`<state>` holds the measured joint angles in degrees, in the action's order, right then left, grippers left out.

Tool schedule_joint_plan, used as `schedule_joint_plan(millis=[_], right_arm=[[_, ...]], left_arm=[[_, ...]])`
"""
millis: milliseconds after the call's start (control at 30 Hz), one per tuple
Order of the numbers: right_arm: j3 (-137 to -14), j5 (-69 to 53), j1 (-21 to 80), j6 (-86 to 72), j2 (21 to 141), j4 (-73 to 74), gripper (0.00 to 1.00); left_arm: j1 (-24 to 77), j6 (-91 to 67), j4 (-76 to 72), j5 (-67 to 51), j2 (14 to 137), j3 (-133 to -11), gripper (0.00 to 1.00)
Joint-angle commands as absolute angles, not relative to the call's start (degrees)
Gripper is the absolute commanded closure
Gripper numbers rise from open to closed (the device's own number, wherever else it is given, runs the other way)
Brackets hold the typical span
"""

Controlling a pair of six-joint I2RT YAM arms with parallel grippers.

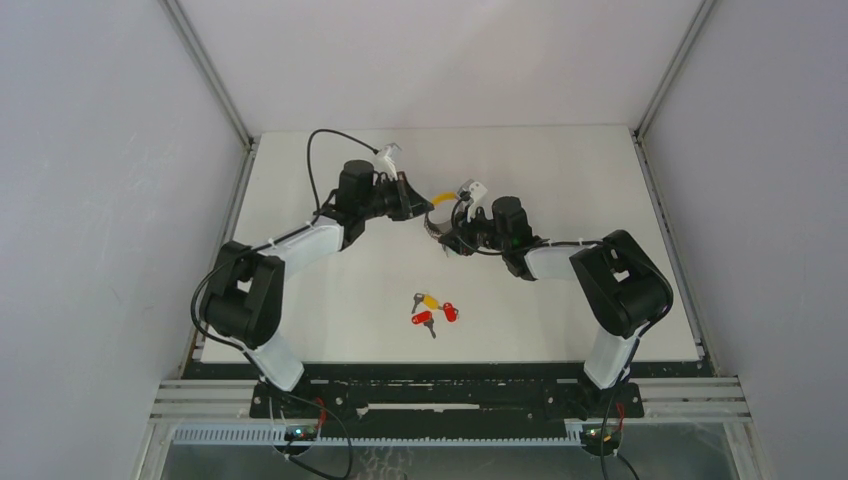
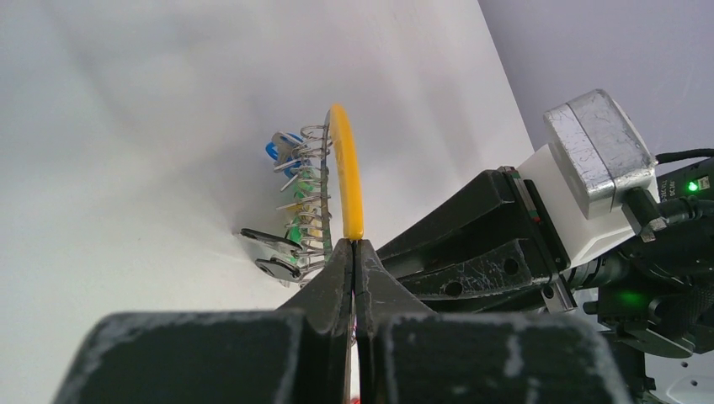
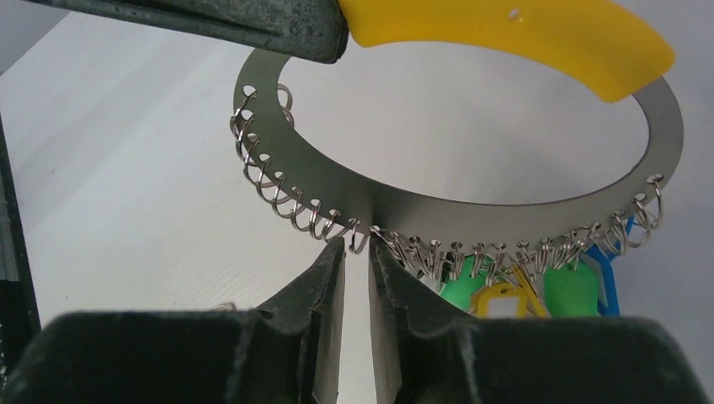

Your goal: Put the keys on the keyring

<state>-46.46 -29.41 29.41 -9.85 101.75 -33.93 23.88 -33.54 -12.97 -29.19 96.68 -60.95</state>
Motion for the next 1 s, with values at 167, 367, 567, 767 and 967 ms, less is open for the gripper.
schedule_joint_plan(millis=[167,367,567,767,967], right_arm=[[-48.7,-27.1,30.1,-10.2,100.7,-36.8,0.87],[-48.7,-26.9,30.3,-9.5,100.8,-36.8,0.92],[-48.7,-28.4,30.4,-7.4,100.2,-35.5,1.00],[-47.2,-29.9,30.5,-3.2,98.9,-35.4,1.00],[-41.9,-29.2,30.3,-1.1,97.0,-43.5,1.00]], left_arm=[[24.3,-35.9,-17.1,-28.3,93.1,-59.2,1.00],[24.3,-36.5,-17.4,-27.7,92.9,-58.4,1.00],[24.3,-37.7,-17.5,-26.1,93.0,-57.4,1.00],[24.2,-40.6,-17.8,-22.8,92.8,-55.9,1.00],[23.9,-45.3,-22.7,-20.4,91.9,-51.6,1.00]])
